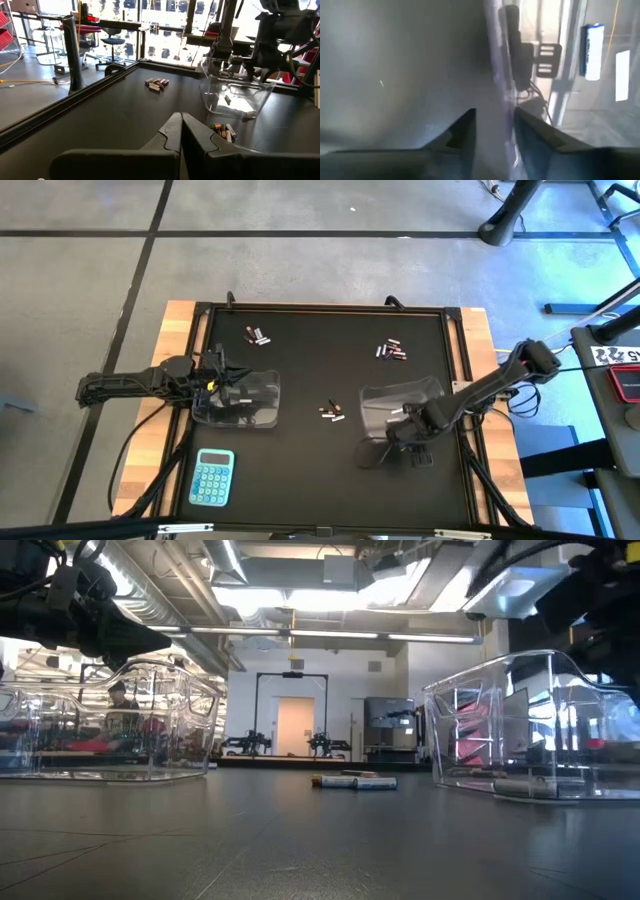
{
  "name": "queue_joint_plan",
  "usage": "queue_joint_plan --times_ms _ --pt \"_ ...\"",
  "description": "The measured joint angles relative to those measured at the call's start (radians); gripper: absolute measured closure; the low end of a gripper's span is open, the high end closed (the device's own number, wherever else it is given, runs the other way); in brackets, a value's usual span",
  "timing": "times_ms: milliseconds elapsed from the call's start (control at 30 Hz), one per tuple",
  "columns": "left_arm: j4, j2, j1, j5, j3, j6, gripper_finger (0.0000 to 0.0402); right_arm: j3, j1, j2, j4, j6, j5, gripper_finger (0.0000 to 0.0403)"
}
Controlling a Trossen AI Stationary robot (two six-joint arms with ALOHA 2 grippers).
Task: Sort batteries
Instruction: Move the right transparent bin to the bottom right of the table
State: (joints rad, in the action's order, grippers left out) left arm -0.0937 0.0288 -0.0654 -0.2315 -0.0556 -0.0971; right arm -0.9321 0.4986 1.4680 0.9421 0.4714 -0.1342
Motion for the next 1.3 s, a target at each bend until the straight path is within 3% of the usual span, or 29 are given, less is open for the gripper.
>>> queue_joint_plan --times_ms 133,200,333,567,833,1300 --pt "0.0 0.0 0.0 0.0 0.0 0.0 0.0402 0.0 0.035 0.002 -0.048 0.108 -0.005 0.0377" --pt "0.0 0.0 0.0 0.0 0.0 0.0 0.0402 -0.002 0.061 0.002 -0.071 0.162 -0.005 0.0392" --pt "0.0 0.0 0.0 0.0 0.0 0.0 0.0402 -0.002 0.134 0.002 -0.116 0.311 -0.011 0.0376" --pt "0.0 0.0 0.0 0.0 0.0 0.0 0.0402 -0.002 0.279 0.002 -0.247 0.441 0.01 0.0397" --pt "0.0 0.0 0.0 0.0 0.0 0.0 0.0402 -0.002 0.394 0.016 -0.366 0.621 0.044 0.0389" --pt "0.0 0.0 0.0 0.0 0.0 0.0 0.0402 -0.06 0.459 0.128 -0.395 0.619 0.029 0.0388"
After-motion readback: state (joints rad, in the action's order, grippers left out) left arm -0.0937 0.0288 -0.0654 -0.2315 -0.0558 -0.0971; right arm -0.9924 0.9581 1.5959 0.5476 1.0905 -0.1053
